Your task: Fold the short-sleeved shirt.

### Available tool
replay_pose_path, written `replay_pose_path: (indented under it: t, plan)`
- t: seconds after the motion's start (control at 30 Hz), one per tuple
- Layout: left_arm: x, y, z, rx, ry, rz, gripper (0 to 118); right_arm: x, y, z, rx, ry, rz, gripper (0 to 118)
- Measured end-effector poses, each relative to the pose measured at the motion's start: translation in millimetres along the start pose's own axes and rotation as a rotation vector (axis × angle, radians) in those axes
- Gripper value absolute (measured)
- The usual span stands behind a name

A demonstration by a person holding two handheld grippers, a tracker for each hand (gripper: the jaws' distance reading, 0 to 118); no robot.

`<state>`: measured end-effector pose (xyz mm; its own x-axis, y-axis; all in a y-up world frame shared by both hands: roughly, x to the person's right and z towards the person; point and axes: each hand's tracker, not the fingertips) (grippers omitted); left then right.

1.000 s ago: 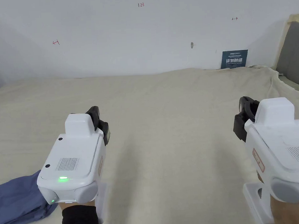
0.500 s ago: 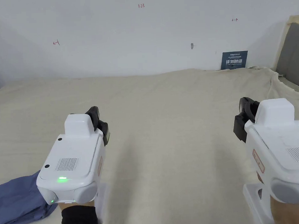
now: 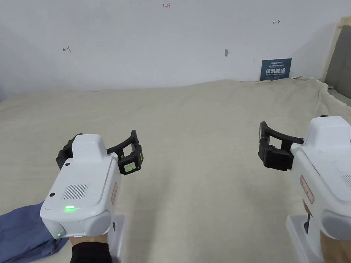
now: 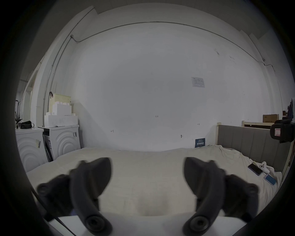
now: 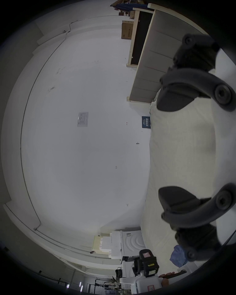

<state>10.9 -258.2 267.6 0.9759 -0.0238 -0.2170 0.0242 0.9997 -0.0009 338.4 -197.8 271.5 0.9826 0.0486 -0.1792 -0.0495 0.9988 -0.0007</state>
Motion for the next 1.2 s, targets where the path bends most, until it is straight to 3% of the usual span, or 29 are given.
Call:
replay_pose_path:
  t: [0.13, 1.2]
  plan:
    - [-2, -2, 3, 0.008, -0.006, 0.013, 118, 2, -1, 0, -0.005, 0.008, -0.011, 118]
    - [2, 5, 8, 0.069, 0.007, -0.025, 118, 23, -36, -26, 0.001, 0.0, -0.012, 118]
